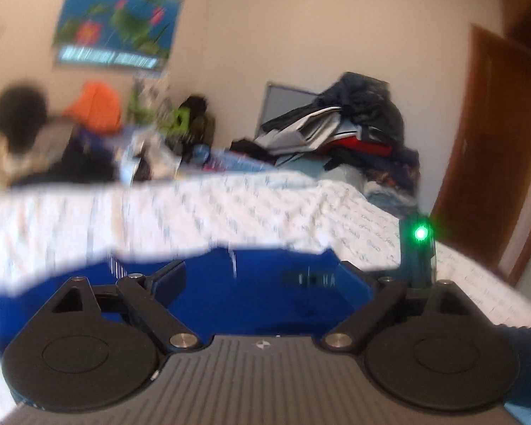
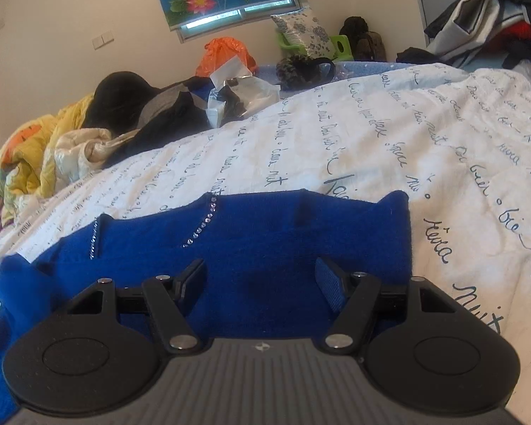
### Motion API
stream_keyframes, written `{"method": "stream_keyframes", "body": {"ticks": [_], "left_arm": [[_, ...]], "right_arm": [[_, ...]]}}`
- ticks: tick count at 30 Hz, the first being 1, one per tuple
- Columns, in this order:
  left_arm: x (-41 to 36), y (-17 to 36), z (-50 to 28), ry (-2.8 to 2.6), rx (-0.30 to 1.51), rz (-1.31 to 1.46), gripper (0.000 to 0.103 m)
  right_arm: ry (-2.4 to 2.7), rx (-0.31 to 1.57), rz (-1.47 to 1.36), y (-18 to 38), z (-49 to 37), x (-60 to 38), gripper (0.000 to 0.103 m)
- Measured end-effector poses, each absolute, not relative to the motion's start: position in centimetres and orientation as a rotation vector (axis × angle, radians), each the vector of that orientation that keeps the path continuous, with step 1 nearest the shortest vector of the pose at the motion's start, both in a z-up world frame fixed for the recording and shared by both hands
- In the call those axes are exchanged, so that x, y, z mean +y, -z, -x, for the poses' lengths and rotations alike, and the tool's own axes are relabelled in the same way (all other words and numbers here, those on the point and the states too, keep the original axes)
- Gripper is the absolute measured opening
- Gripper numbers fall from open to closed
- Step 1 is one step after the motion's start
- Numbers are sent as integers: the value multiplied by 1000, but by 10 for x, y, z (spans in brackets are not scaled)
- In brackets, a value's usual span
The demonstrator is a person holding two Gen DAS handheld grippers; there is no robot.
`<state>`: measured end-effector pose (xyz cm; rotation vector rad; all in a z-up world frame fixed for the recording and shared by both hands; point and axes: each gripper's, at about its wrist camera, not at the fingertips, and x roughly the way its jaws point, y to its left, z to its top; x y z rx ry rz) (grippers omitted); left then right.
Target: Fold small clothes
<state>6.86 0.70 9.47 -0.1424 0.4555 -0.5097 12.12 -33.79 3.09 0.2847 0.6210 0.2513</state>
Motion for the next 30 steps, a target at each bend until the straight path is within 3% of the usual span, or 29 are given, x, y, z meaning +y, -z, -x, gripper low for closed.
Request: {"method": "stream_keyframes", "body": {"ticks": [5, 8, 14, 19, 26, 30], "left_arm": [[41, -40, -55, 362, 554, 260, 88], [65, -24, -45, 304, 563, 276, 91], [79, -23, -25, 267, 536, 285, 103], [81, -21, -21, 261, 579, 292, 103], [84, -18, -14, 271, 577, 320, 103], [86, -17, -13, 278, 574, 335, 103]], "right_arm": [[-278, 662, -328, -36, -124, -344, 67], [-363, 742, -490, -50, -117, -359, 69], [-469, 824, -226, -61, -78, -329, 70], [-458, 892, -171, -58, -72, -310, 69], [-515, 993, -794, -38, -65, -369, 70], [-555, 1061, -938, -14, -62, -366, 68]]}}
